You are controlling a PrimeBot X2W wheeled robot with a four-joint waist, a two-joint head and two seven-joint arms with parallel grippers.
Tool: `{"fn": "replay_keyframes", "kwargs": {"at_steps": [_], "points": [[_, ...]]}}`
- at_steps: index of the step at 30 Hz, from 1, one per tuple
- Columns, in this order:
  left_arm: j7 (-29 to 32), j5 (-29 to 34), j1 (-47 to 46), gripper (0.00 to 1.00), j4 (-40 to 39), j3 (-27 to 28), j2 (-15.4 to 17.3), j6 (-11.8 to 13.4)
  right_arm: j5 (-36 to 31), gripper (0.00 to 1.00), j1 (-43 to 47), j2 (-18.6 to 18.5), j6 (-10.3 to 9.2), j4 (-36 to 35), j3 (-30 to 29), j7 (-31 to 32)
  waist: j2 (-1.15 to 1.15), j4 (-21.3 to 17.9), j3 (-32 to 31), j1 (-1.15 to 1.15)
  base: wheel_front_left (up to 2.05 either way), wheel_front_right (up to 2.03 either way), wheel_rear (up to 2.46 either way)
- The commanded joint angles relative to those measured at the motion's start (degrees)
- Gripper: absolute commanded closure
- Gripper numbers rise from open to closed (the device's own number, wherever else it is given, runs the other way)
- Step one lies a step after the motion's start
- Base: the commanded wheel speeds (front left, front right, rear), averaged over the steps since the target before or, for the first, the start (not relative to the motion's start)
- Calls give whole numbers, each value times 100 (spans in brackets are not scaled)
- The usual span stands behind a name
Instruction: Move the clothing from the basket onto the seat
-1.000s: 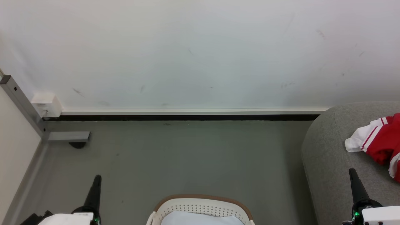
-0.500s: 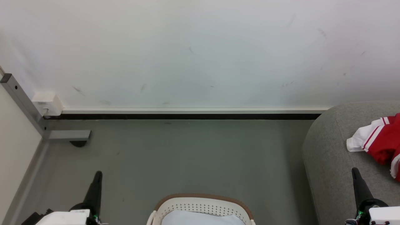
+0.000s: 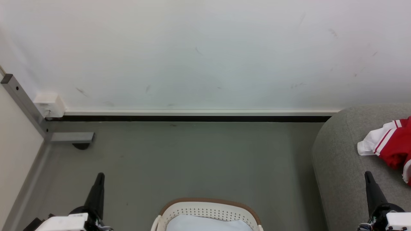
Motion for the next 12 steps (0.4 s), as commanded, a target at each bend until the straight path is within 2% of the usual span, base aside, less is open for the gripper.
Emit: {"fn": "replay_keyframes", "kwargs": {"at_steps": [1, 12], "points": [[41, -106, -63, 100, -24, 21, 8, -32, 126, 100, -73, 13, -12, -40, -44, 43, 0, 2, 3, 0, 0, 0, 0], [64, -186, -68, 100, -25, 29, 0, -35, 162, 100, -73, 18, -12, -42, -64, 59, 0, 6, 7, 0, 0, 0, 0]]}}
